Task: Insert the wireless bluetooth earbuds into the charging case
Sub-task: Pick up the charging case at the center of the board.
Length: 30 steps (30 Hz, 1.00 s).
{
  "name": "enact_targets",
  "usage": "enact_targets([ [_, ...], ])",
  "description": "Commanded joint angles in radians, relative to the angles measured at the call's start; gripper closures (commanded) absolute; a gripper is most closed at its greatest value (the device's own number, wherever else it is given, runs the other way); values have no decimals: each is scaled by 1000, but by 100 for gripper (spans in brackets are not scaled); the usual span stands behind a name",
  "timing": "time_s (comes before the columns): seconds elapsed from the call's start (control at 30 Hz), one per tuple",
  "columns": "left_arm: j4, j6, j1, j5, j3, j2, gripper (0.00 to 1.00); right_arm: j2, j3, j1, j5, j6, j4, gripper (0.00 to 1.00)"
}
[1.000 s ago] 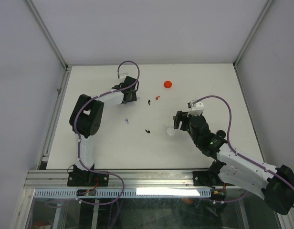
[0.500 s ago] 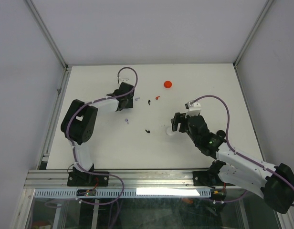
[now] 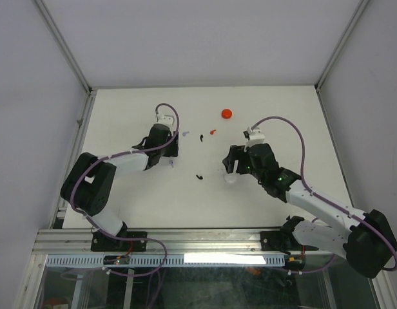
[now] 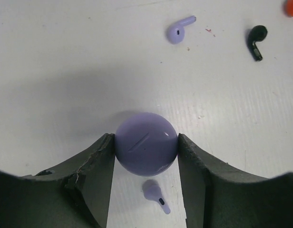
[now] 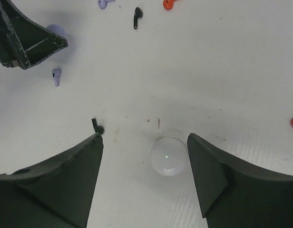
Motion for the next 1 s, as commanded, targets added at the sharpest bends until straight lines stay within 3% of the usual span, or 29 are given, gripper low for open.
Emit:
enact_targets([
  [0.0, 205, 84, -28, 94, -53, -73, 64, 32, 69, -34, -123, 49, -19, 26],
  [0.23, 405, 135, -49, 180, -179, -160, 63, 72, 121, -99, -254, 78, -26, 26],
  [0.7, 515, 338, -172, 210, -247, -220, 61, 144, 211, -131, -380, 88, -17, 27],
  [0.97, 639, 367, -187, 287, -323, -282, 60, 135, 216, -130, -430, 71, -2, 27],
])
